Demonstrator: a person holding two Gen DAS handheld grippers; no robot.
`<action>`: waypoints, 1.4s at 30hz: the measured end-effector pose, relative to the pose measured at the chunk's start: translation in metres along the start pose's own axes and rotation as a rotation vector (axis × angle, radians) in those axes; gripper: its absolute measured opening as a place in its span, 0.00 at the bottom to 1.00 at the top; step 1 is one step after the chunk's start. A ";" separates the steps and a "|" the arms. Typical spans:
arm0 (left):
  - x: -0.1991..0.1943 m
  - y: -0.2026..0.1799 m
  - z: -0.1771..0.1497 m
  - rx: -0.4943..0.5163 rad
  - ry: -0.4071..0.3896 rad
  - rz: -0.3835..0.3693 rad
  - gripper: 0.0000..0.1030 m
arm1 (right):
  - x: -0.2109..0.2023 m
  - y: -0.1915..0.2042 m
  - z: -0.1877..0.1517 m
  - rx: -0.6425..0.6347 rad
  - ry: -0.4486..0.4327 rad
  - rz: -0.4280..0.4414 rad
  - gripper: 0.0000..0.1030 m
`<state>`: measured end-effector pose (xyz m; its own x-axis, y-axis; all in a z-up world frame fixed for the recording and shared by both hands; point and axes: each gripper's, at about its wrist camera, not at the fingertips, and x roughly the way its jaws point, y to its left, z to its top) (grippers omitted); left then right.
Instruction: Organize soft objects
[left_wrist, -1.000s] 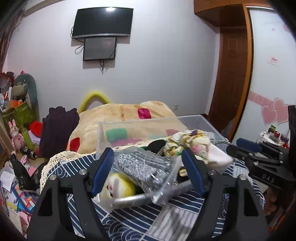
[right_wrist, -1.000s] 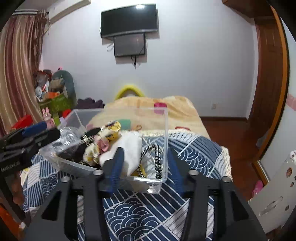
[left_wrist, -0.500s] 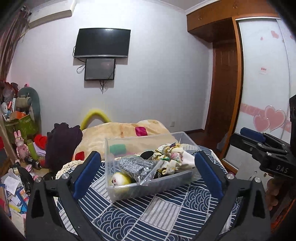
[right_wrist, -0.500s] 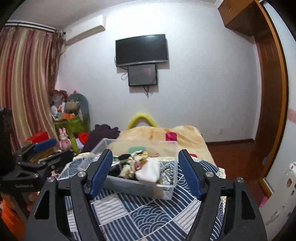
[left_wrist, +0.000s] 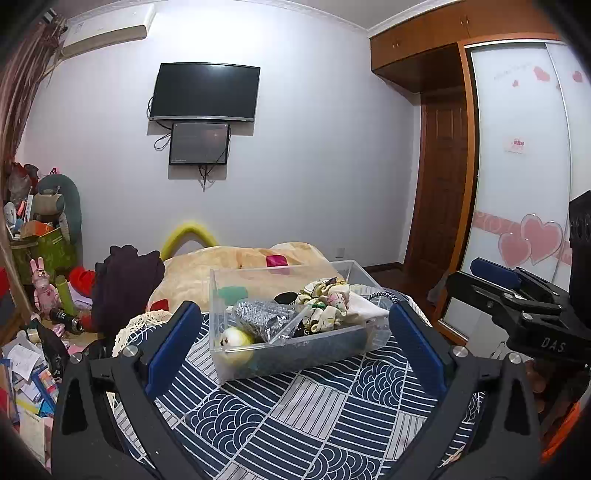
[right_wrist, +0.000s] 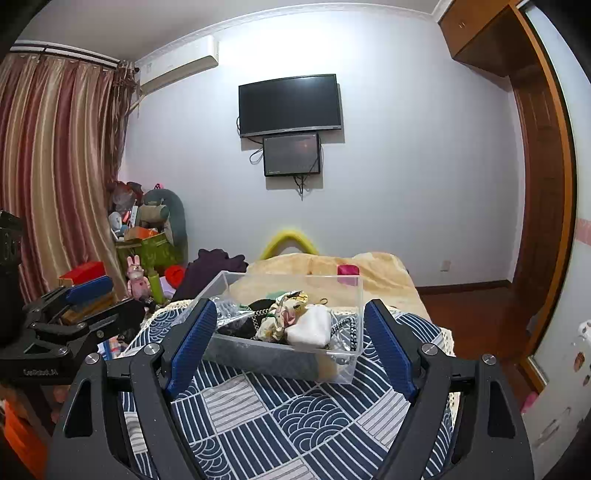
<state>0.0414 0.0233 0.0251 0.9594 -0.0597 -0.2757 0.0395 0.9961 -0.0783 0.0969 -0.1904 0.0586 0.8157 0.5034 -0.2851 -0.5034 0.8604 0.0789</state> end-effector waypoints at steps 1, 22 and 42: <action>0.000 0.000 -0.001 0.000 0.000 0.002 1.00 | 0.001 0.000 0.000 0.002 0.001 0.001 0.78; 0.000 -0.002 -0.008 0.005 0.001 0.005 1.00 | -0.008 0.004 -0.005 -0.002 -0.004 0.008 0.78; -0.003 -0.006 -0.006 0.013 -0.007 -0.001 1.00 | -0.009 0.005 -0.005 0.000 -0.004 0.011 0.78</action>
<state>0.0370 0.0167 0.0207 0.9612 -0.0600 -0.2694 0.0436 0.9968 -0.0663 0.0856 -0.1913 0.0572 0.8113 0.5132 -0.2800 -0.5125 0.8548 0.0818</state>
